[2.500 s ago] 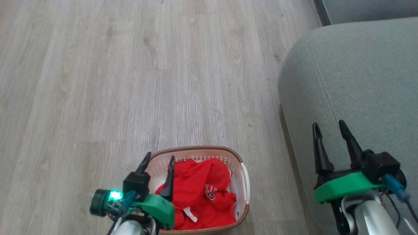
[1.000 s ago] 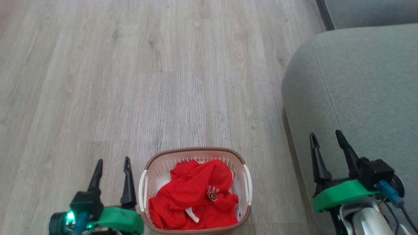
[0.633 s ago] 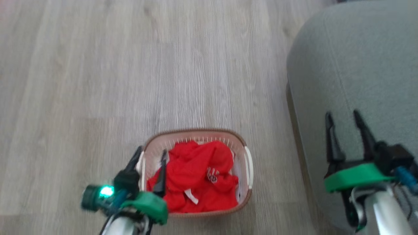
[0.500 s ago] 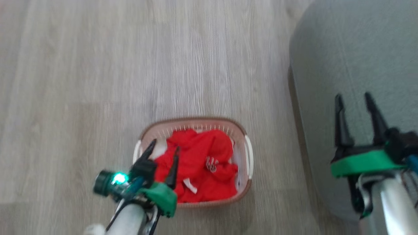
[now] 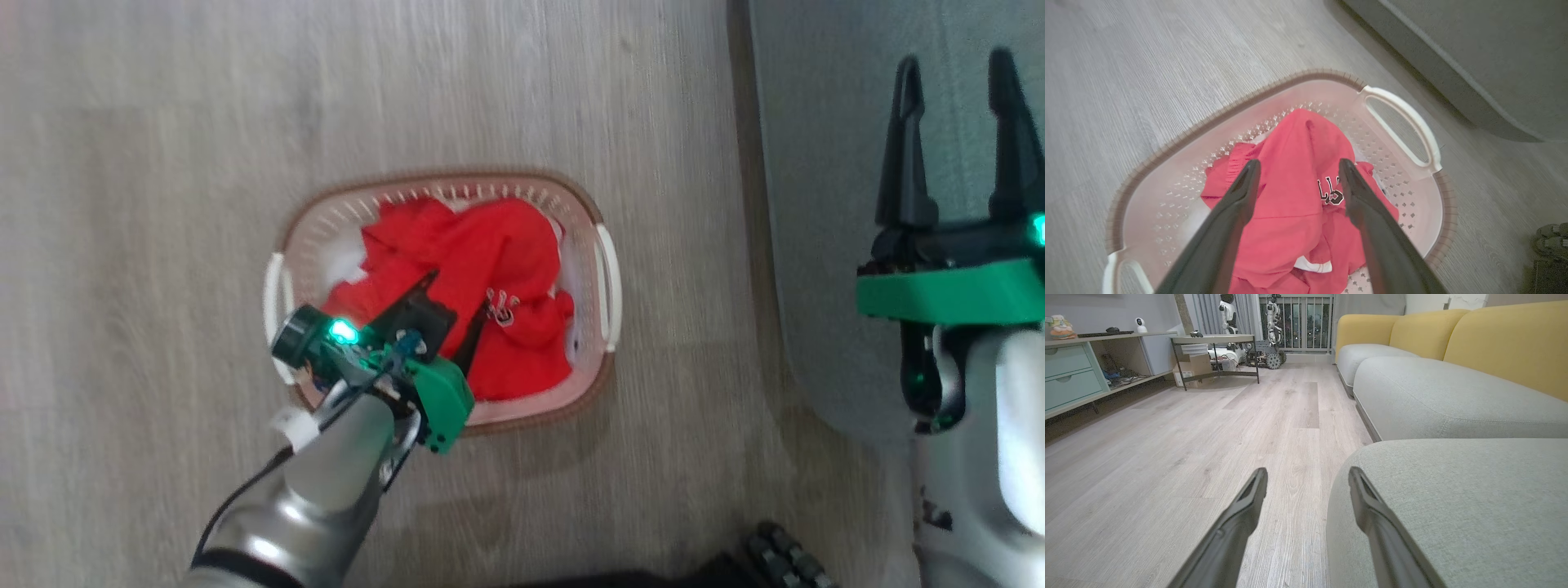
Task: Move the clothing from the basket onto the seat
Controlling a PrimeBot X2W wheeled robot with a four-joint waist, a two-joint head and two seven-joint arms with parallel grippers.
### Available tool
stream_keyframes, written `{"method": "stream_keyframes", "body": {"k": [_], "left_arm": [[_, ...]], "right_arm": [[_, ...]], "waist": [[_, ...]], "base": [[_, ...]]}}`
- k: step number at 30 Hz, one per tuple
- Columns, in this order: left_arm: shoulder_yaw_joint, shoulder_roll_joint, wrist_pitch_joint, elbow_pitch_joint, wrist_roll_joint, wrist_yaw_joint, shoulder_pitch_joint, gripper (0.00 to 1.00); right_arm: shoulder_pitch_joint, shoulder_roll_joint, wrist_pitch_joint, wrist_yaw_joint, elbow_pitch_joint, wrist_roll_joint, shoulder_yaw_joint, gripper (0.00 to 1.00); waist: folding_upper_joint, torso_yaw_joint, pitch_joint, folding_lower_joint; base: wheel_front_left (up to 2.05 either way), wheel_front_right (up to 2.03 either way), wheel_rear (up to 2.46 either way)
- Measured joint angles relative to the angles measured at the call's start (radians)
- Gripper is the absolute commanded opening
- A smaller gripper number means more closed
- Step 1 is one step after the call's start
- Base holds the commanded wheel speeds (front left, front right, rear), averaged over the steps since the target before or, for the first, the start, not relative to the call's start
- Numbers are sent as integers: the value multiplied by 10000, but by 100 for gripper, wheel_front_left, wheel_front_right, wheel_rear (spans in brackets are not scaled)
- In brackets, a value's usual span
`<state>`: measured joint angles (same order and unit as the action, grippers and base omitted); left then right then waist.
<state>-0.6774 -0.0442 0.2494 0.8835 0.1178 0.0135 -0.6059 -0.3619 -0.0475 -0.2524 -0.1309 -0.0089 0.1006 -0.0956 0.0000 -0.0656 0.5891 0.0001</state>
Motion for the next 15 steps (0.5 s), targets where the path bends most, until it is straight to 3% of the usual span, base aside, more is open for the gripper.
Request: {"method": "stream_keyframes", "body": {"k": [10, 15], "left_arm": [[-568, 33, 0, 1689, 1218, 410, -1518, 100], [-558, 21, 0, 2119, 1774, 307, -2100, 100]], "right_arm": [[-852, -2, 0, 0, -405, 430, 265, 100], [-1039, -2, 0, 0, -514, 531, 355, 100]], "waist": [[0, -660, 1729, 1], [0, -922, 2312, 1]], "base": [[0, 0, 0], [0, 0, 0]]}}
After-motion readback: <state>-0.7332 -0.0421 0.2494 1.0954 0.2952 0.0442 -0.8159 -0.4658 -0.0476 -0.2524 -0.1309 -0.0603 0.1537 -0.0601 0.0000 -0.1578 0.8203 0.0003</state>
